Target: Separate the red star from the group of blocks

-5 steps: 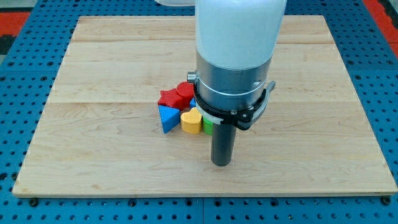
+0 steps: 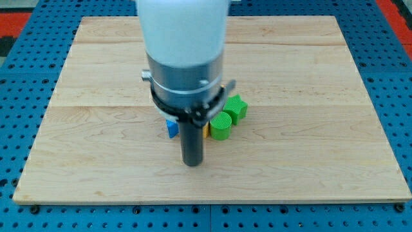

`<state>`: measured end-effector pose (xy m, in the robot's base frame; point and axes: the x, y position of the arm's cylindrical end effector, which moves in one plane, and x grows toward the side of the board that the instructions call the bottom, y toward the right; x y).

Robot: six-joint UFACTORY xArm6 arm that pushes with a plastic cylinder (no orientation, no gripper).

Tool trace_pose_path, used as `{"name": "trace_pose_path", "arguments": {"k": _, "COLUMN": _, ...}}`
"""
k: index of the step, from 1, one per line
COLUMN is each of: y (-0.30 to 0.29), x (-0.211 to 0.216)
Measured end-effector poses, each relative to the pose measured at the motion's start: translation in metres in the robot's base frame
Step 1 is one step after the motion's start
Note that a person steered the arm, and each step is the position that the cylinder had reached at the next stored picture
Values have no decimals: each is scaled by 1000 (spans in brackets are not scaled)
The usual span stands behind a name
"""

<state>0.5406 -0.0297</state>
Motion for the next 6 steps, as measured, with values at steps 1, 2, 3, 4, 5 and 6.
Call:
{"name": "trace_pose_path", "arguments": {"k": 1, "y": -38, "x": -50}}
{"name": "trace_pose_path", "arguments": {"k": 2, "y": -33, "x": -114}}
{"name": "trace_pose_path", "arguments": {"k": 3, "y": -37, "x": -152}}
{"name": "trace_pose_path", "arguments": {"k": 4, "y": -26, "x": -198}}
{"name": "trace_pose_path", "arguments": {"k": 5, "y": -27, "x": -268}}
{"name": "trace_pose_path", "arguments": {"k": 6, "y": 30, "x": -261}}
